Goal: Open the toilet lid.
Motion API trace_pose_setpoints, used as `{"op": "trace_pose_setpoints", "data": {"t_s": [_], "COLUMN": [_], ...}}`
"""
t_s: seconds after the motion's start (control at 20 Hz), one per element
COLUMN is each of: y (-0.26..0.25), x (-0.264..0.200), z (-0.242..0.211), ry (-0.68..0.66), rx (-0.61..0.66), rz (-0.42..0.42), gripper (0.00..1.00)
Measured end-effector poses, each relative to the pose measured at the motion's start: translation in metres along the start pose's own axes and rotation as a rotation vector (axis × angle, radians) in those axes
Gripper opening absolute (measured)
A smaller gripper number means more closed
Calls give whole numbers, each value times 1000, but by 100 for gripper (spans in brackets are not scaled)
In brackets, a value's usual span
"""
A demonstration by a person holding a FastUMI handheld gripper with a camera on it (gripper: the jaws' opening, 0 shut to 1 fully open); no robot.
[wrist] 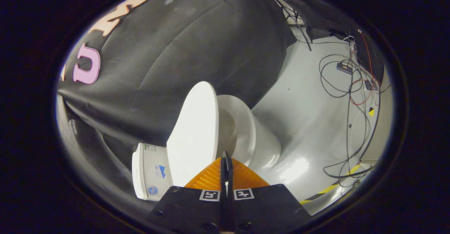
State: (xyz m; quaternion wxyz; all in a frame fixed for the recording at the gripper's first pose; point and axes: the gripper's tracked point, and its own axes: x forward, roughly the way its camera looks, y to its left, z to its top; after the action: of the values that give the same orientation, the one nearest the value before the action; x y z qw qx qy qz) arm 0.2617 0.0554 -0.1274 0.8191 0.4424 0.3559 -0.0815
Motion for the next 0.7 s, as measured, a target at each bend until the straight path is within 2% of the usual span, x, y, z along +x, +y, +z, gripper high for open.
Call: {"op": "trace_pose_setpoints", "data": {"t_s": [0.5, 0.7], "y": [129, 169], "x": [-75, -84], "z": [-23, -37], "ry": [-234, -315], "rx": [-317, -420], "rz": [-115, -171], "gripper": [0, 0]}}
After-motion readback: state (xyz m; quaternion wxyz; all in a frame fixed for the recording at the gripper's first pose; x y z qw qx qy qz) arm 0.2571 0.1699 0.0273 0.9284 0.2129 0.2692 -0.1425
